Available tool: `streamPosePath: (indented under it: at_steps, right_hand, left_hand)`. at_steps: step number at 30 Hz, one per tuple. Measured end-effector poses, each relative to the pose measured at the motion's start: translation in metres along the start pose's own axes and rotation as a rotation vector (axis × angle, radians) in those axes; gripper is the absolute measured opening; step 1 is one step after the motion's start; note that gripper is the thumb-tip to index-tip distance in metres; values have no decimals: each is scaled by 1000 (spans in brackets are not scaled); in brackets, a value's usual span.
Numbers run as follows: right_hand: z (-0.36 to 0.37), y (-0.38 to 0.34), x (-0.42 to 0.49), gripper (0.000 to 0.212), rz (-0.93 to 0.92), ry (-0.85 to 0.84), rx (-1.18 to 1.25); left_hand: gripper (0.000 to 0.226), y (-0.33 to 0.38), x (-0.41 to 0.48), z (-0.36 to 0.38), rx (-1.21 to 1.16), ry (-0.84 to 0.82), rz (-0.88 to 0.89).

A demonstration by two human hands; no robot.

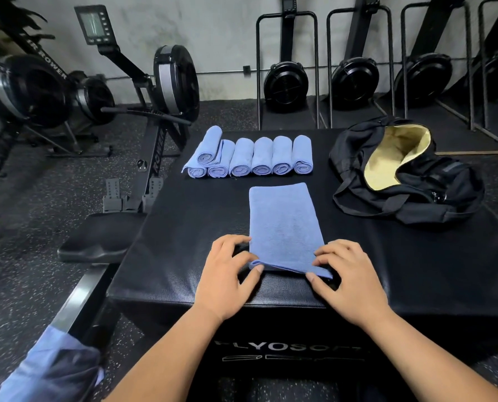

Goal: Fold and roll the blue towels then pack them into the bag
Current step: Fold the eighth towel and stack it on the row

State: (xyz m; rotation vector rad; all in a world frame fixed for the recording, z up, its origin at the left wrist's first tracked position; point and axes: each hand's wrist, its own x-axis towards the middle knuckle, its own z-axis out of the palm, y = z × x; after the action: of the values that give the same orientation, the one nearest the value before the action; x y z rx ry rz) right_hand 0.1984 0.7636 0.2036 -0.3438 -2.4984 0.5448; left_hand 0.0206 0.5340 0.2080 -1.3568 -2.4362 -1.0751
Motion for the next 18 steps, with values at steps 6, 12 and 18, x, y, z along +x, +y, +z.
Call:
streamPosePath:
  at_steps: [6,12,18]
  right_hand:
    - [2,4,0,18,-6,47,13]
    - [3,6,4,24,109,137,37]
    - [0,4,8,15,265,118,119]
  left_hand:
    - [17,-4,2,3,-40,48,-92]
    - [15,-10,4,6,-94,96,-161]
    - [16,-8,5,5,-113,106,-225]
